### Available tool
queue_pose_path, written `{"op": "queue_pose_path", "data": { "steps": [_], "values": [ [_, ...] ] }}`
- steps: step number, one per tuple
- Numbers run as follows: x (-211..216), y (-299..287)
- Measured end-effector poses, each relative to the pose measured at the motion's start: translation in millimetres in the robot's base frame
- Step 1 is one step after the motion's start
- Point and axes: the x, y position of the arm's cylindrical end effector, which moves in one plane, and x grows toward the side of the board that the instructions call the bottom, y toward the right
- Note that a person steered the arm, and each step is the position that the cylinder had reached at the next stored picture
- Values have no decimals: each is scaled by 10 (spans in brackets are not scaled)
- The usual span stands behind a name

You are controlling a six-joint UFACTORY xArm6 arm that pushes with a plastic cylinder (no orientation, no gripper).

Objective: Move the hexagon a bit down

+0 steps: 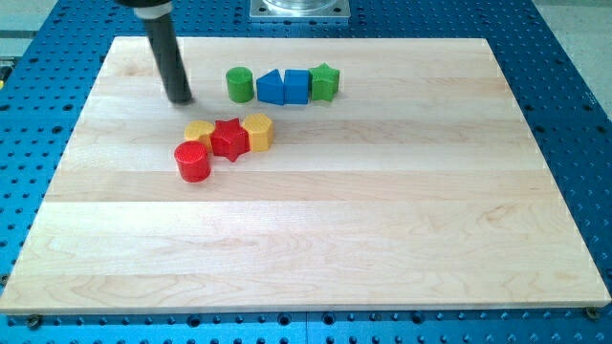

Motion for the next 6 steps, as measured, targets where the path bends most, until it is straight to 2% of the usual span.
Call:
{"op": "queue_pose_path", "data": {
  "steps": [2,3,4,5,6],
  "values": [
    [116,1052],
    [116,1122],
    [451,754],
    [691,1324],
    [632,1768]
  ]
}}
